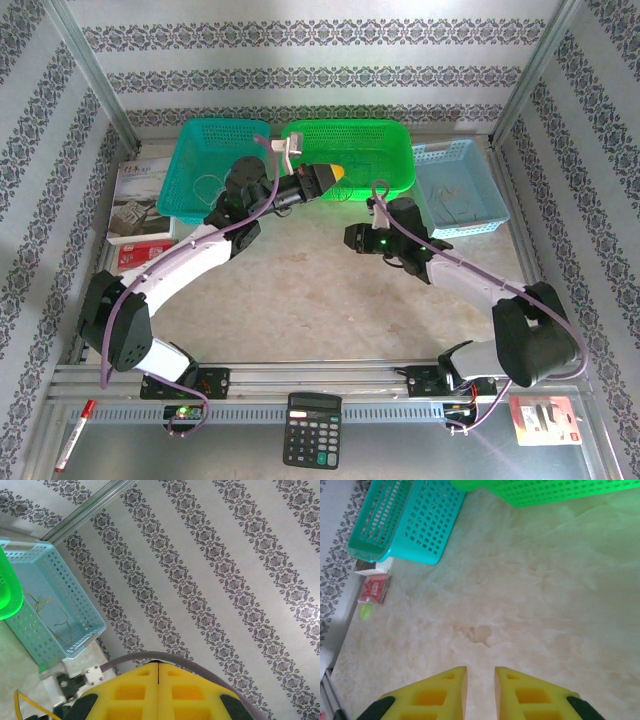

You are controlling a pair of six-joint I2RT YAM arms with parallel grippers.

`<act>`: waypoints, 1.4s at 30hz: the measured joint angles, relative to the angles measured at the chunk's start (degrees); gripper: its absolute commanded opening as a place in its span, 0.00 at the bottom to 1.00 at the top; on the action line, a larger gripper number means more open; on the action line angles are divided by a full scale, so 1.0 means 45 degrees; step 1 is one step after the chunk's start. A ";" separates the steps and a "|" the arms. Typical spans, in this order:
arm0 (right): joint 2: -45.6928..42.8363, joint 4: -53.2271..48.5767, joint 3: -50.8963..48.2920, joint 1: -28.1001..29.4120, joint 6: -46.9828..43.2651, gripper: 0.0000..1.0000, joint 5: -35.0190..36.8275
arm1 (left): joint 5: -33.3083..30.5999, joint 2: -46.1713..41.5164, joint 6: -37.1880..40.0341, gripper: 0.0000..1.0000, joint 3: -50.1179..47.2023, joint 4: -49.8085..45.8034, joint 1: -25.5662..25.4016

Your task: Untangle the cables

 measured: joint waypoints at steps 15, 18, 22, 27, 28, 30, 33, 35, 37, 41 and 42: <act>-0.3104 0.0117 -0.0267 -0.1919 0.2200 0.62 -0.1229 | 0.1059 0.0277 0.0180 0.00 -0.0685 0.1705 0.0005; -0.3172 0.0253 -0.0243 -0.1919 0.2822 0.63 -0.1496 | 0.1185 0.0321 0.0253 0.00 -0.0714 0.1904 0.0005; -0.3181 0.0777 -0.0204 -0.1919 0.3764 0.64 -0.1778 | 0.1307 0.0389 0.0335 0.00 -0.0714 0.2195 0.0005; -0.3152 0.1719 -0.0024 -0.1919 0.4843 0.65 -0.2045 | 0.1355 0.0461 0.0335 0.00 -0.0714 0.2429 0.0005; -0.3104 0.1987 0.0010 -0.1919 0.5066 0.64 -0.2103 | 0.1355 0.0471 0.0335 0.00 -0.0714 0.2467 0.0005; -0.2943 0.2424 0.0097 -0.1919 0.5425 0.65 -0.2215 | 0.1360 0.0471 0.0335 0.00 -0.0714 0.2482 0.0005; -0.2599 0.3050 0.0185 -0.1909 0.5916 0.64 -0.2341 | 0.1399 0.0471 0.0335 0.00 -0.0714 0.2516 0.0005; -0.2341 0.3376 0.0199 -0.1880 0.6222 0.64 -0.2370 | 0.1404 0.0476 0.0335 0.00 -0.0714 0.2569 0.0005; -0.2089 0.3657 0.0199 -0.1792 0.6402 0.63 -0.2375 | 0.1404 0.0471 0.0335 0.00 -0.0714 0.2589 0.0005; -0.1525 0.4240 0.0204 -0.1394 0.6863 0.59 -0.2414 | 0.1404 0.0481 0.0335 0.00 -0.0714 0.2667 0.0005; -0.1423 0.4352 0.0223 -0.1292 0.6946 0.58 -0.2414 | 0.1404 0.0481 0.0335 0.00 -0.0714 0.2671 0.0005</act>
